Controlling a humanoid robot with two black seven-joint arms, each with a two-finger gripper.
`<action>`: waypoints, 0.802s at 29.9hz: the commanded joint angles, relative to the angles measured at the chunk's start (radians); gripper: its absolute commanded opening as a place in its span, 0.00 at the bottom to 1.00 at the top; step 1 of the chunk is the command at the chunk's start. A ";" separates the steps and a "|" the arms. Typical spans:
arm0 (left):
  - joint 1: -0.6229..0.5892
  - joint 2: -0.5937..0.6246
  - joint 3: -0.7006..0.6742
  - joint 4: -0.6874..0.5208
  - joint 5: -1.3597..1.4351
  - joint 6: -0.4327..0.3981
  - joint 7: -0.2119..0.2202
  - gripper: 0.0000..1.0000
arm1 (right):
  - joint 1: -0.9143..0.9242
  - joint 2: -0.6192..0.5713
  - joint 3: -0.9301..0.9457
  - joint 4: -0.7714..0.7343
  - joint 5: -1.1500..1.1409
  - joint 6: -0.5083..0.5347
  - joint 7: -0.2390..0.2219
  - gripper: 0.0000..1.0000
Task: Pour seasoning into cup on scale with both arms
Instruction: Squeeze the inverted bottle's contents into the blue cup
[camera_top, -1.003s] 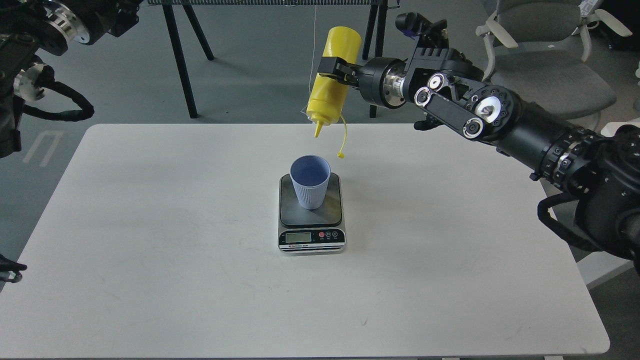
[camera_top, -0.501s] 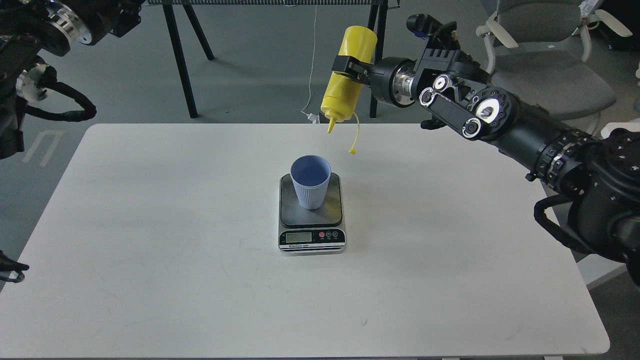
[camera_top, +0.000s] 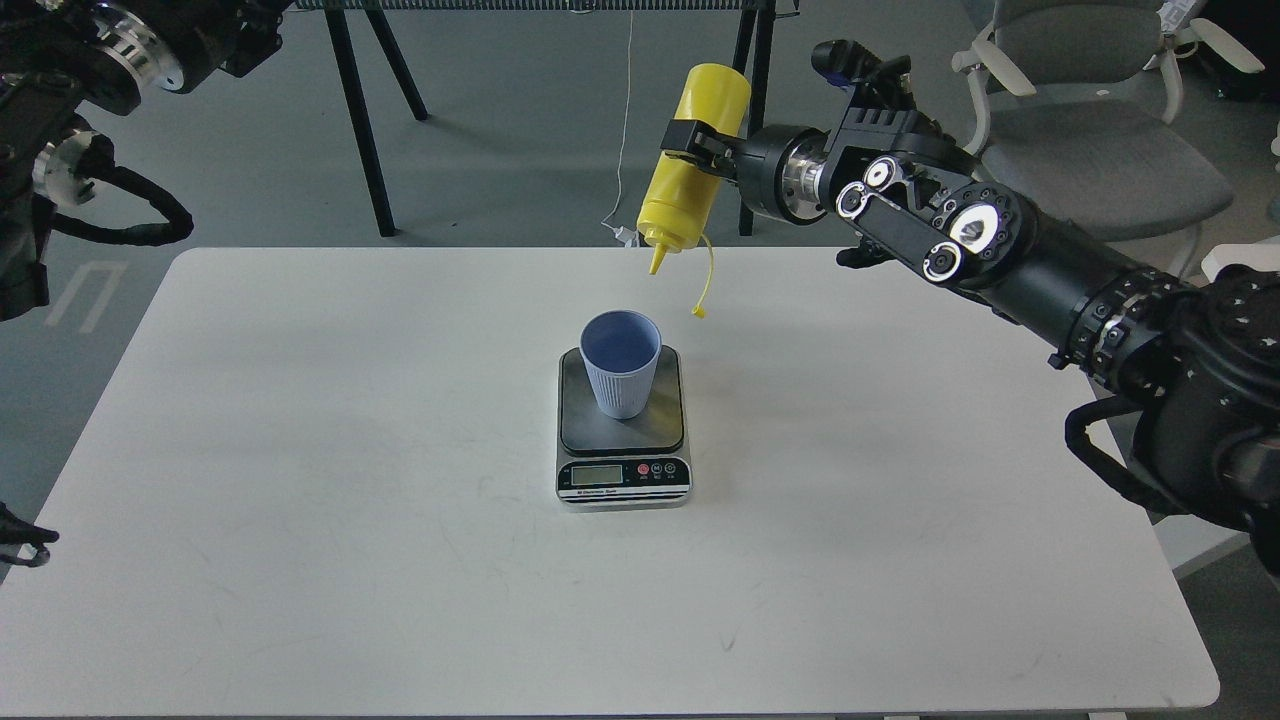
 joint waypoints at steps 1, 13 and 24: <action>0.000 0.000 0.000 0.000 0.000 0.000 0.000 1.00 | 0.000 0.000 0.001 0.000 0.000 0.001 0.000 0.29; 0.003 0.002 -0.001 0.000 0.000 0.000 0.000 1.00 | -0.020 0.000 0.002 0.031 0.003 0.007 -0.003 0.29; 0.005 0.002 -0.001 0.000 0.000 0.000 0.000 1.00 | -0.039 0.000 0.007 0.051 0.057 0.007 -0.005 0.29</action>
